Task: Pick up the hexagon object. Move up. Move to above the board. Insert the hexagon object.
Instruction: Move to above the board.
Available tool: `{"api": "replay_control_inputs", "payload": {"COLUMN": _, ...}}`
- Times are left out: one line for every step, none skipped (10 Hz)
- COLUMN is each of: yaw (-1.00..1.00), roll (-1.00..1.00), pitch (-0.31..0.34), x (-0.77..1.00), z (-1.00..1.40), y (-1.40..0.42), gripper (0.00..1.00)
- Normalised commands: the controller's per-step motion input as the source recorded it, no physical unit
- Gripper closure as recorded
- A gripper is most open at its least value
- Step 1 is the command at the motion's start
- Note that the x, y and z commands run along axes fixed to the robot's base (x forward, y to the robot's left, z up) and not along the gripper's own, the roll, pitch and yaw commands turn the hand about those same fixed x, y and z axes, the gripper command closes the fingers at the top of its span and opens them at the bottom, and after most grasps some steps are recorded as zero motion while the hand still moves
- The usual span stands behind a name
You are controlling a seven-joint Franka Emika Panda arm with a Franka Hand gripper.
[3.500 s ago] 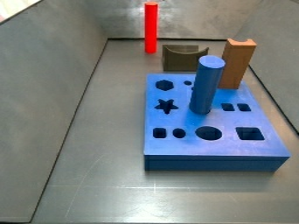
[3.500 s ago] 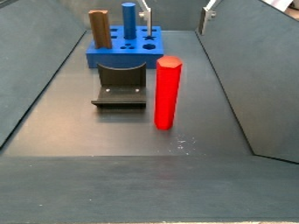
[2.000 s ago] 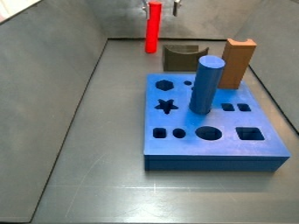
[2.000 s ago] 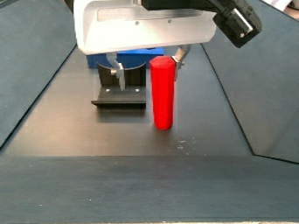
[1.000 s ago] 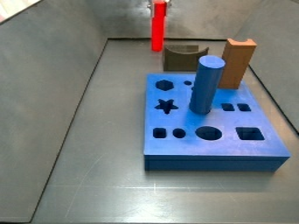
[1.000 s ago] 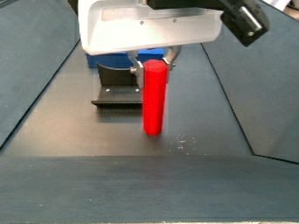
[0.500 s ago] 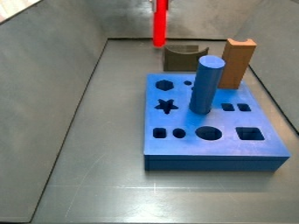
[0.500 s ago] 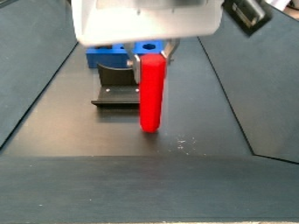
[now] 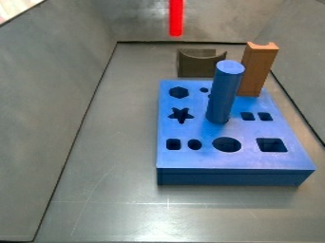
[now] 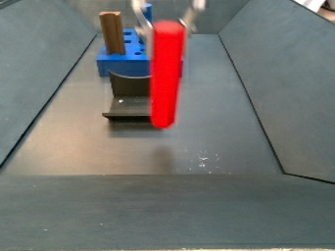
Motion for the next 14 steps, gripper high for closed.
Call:
{"api": "replay_control_inputs", "payload": {"yaw": -0.2, "roll": -0.06, "pitch": -0.053, "x": 0.29, "z": 1.0, "y": 0.0, "gripper": 1.0}}
{"api": "replay_control_inputs", "payload": {"yaw": -0.14, "roll": -0.07, "pitch": 0.008, "x": 0.26, "z": 1.0, "y": 0.01, "gripper": 1.0}}
{"api": "replay_control_inputs", "payload": {"yaw": -0.1, "roll": -0.08, "pitch": 0.048, "x": 0.24, "z": 1.0, "y": 0.01, "gripper": 1.0}}
{"api": "replay_control_inputs", "payload": {"yaw": -0.07, "roll": -0.08, "pitch": 0.077, "x": 0.22, "z": 1.0, "y": 0.01, "gripper": 1.0}}
{"api": "replay_control_inputs", "payload": {"yaw": -0.06, "roll": -0.09, "pitch": 0.085, "x": 0.19, "z": 1.0, "y": 0.01, "gripper": 1.0}}
{"api": "replay_control_inputs", "payload": {"yaw": -0.04, "roll": -0.08, "pitch": 0.082, "x": 0.16, "z": 1.0, "y": 0.01, "gripper": 1.0}}
{"api": "replay_control_inputs", "payload": {"yaw": -0.04, "roll": -0.08, "pitch": 0.078, "x": 0.14, "z": 1.0, "y": 0.01, "gripper": 1.0}}
{"api": "replay_control_inputs", "payload": {"yaw": -0.04, "roll": -0.08, "pitch": 0.072, "x": 0.12, "z": 1.0, "y": 0.01, "gripper": 1.0}}
{"api": "replay_control_inputs", "payload": {"yaw": -0.03, "roll": -0.08, "pitch": 0.067, "x": 0.07, "z": 0.85, "y": 0.01, "gripper": 1.0}}
{"api": "replay_control_inputs", "payload": {"yaw": -0.03, "roll": -0.08, "pitch": 0.069, "x": 0.05, "z": 0.77, "y": 0.01, "gripper": 1.0}}
{"api": "replay_control_inputs", "payload": {"yaw": -0.03, "roll": -0.08, "pitch": 0.074, "x": 0.04, "z": 0.6, "y": 0.01, "gripper": 1.0}}
{"api": "replay_control_inputs", "payload": {"yaw": -0.03, "roll": -0.08, "pitch": 0.082, "x": 0.03, "z": 0.47, "y": 0.01, "gripper": 1.0}}
{"api": "replay_control_inputs", "payload": {"yaw": -0.03, "roll": -0.08, "pitch": 0.087, "x": 0.03, "z": 0.31, "y": 0.01, "gripper": 1.0}}
{"api": "replay_control_inputs", "payload": {"yaw": -0.03, "roll": -0.08, "pitch": 0.088, "x": 0.03, "z": 0.22, "y": 0.01, "gripper": 1.0}}
